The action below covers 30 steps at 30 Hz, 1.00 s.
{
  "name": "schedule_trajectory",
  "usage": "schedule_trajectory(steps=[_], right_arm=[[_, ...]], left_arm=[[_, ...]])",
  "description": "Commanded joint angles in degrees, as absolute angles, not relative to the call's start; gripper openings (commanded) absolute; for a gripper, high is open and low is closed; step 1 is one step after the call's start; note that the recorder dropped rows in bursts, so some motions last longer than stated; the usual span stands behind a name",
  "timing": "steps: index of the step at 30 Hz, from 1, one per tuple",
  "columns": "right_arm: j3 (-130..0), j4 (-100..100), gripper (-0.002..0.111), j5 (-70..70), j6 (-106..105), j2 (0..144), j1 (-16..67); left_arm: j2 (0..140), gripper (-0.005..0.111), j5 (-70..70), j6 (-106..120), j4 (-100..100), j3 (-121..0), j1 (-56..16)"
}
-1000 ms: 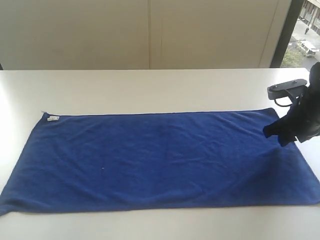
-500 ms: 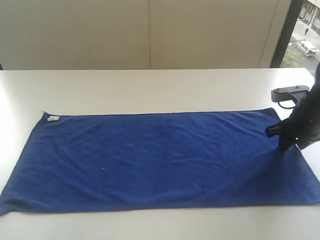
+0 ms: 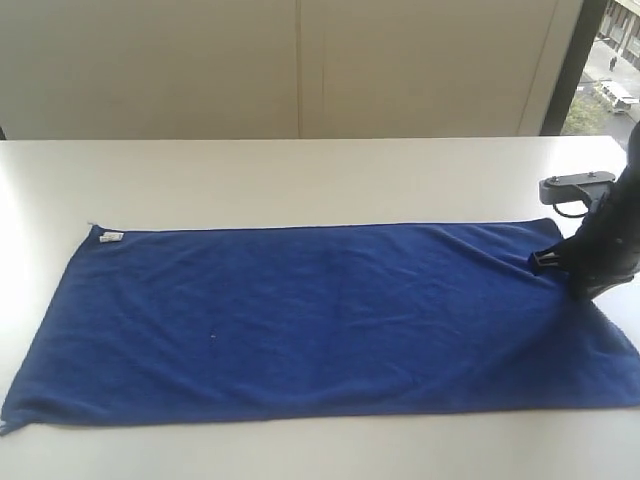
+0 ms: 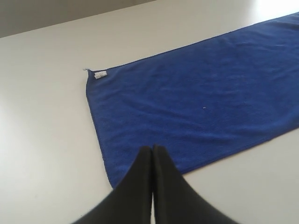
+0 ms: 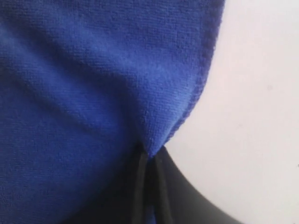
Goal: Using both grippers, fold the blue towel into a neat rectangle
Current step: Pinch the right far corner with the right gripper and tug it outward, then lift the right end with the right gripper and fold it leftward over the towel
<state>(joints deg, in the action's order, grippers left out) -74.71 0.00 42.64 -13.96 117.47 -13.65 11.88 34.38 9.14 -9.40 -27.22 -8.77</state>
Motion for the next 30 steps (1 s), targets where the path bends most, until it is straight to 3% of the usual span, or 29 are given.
schedule_trajectory(steps=[1, 8, 16, 30], right_arm=[[-74.5, -11.3, 0.000, 43.9, -10.2, 118.8, -14.8], [-74.8, -18.1, 0.000, 45.0, -5.2, 118.2, -16.0], [-74.8, -9.9, 0.000, 44.3, -7.8, 115.1, -14.7], [-74.8, 0.4, 0.000, 43.2, -14.4, 112.6, -1.1]], left_arm=[[11.4, 0.000, 34.2, 9.0, -10.1, -26.8, -8.6], [11.4, 0.000, 34.2, 9.0, -10.1, -26.8, -8.6], [11.4, 0.000, 34.2, 9.0, -10.2, -26.8, -8.6], [11.4, 0.000, 34.3, 9.0, -11.0, -26.8, -8.6]])
